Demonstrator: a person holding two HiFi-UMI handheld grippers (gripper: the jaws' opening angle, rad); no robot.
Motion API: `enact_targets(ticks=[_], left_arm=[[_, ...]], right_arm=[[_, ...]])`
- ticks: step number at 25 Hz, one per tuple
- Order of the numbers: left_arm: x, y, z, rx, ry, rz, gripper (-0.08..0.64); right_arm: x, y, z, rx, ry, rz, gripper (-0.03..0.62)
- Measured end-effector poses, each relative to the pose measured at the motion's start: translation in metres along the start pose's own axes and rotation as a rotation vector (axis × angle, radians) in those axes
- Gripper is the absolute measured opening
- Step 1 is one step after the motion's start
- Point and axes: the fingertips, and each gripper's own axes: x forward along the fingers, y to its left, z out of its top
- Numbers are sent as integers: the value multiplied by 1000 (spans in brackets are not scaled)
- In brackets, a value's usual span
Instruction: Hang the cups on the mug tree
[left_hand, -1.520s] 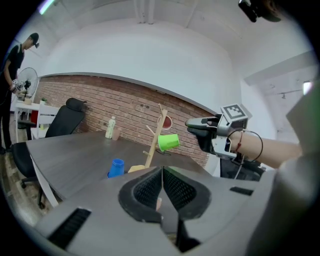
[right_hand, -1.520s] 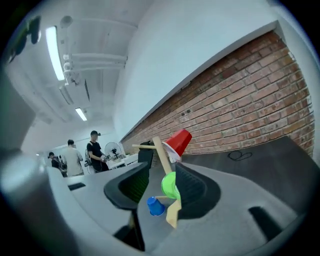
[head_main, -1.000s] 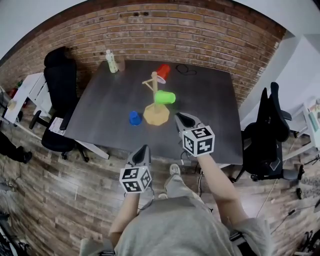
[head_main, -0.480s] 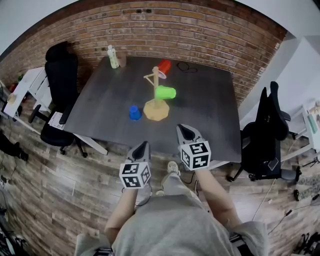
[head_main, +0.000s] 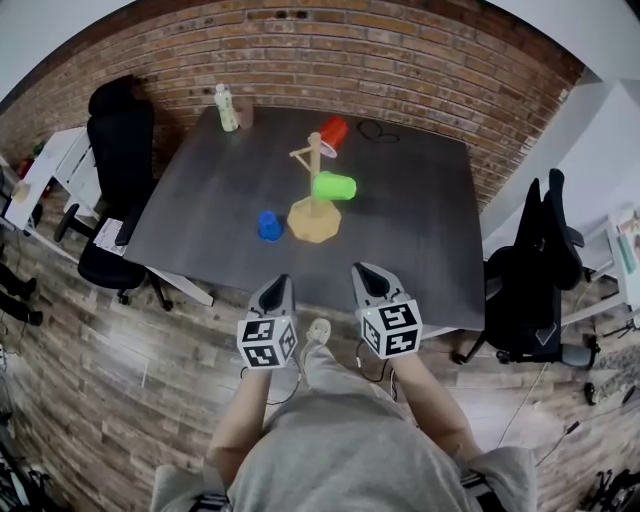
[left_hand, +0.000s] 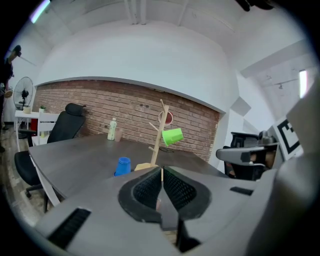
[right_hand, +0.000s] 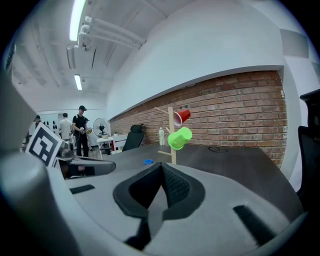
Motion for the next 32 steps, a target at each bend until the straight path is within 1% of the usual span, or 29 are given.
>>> enact_targets(ticks=[8,12,18,20,24,26,30,32], left_arm=[[37,30,1,6,6,23,12],[55,48,0,15,2,48,12],[82,65,-8,14,39,51,19],[91,70,-10,12,50,50,69],[108,79,-15,6,73,52,132],[117,86,-18,5,89,60,158],[134,98,-19,-5,94,80,216],[142,104,-20,-10,103,87,230]], right_arm=[[30,10,-1,-28,14,46,-2],[47,3,5,-23,9,45,-2],[65,-9,3,-4,14,44,-2],[70,-12,0,-1,23,46,-2],[79,-18,-4,1,37,47,-1],[85,-21,-6,3,41,48,-2],[96,-27,-10,11,55,50,-2],[101,-30,-11,19,59,50,0]])
